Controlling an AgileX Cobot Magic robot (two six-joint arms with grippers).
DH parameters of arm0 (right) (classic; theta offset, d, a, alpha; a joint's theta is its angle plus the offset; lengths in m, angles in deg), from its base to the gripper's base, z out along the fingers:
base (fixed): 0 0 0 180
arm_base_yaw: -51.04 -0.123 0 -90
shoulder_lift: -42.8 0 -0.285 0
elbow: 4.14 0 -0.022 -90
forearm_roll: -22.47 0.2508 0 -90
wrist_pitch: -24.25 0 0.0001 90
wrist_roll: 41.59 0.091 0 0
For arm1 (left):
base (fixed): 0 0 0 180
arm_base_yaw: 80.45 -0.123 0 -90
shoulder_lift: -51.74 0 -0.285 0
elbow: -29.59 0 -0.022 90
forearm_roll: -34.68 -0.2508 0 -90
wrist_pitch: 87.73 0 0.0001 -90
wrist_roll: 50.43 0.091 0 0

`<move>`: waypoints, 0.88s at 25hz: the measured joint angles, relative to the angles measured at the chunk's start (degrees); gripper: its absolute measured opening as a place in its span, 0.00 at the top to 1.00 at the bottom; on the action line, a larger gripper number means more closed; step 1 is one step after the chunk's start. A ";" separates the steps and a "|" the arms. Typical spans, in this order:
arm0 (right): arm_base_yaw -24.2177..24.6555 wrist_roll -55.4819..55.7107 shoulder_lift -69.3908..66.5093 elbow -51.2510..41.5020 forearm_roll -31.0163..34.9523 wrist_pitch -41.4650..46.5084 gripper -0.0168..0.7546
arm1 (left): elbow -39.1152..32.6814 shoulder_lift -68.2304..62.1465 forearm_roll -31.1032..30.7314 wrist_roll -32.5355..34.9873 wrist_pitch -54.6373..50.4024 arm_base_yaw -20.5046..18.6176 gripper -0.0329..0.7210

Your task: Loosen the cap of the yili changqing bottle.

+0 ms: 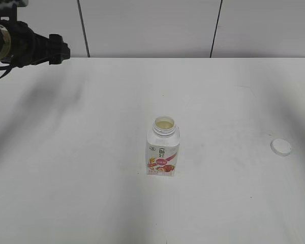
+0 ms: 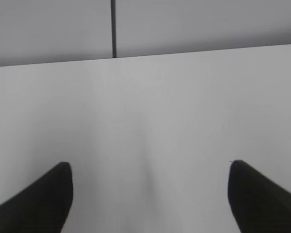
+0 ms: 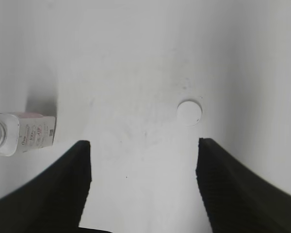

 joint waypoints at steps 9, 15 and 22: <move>0.00 2.27 14.77 -8.31 -0.04 0.07 0.29 | 0.00 0.00 4.05 0.00 -11.04 -1.64 0.17; 0.00 2.38 30.45 -21.66 -0.50 0.12 0.29 | 0.00 0.00 4.81 0.00 -11.38 -1.66 0.17; 0.00 2.31 50.81 -32.11 -6.64 0.55 0.29 | 0.00 0.00 4.75 0.00 -11.44 -1.66 0.17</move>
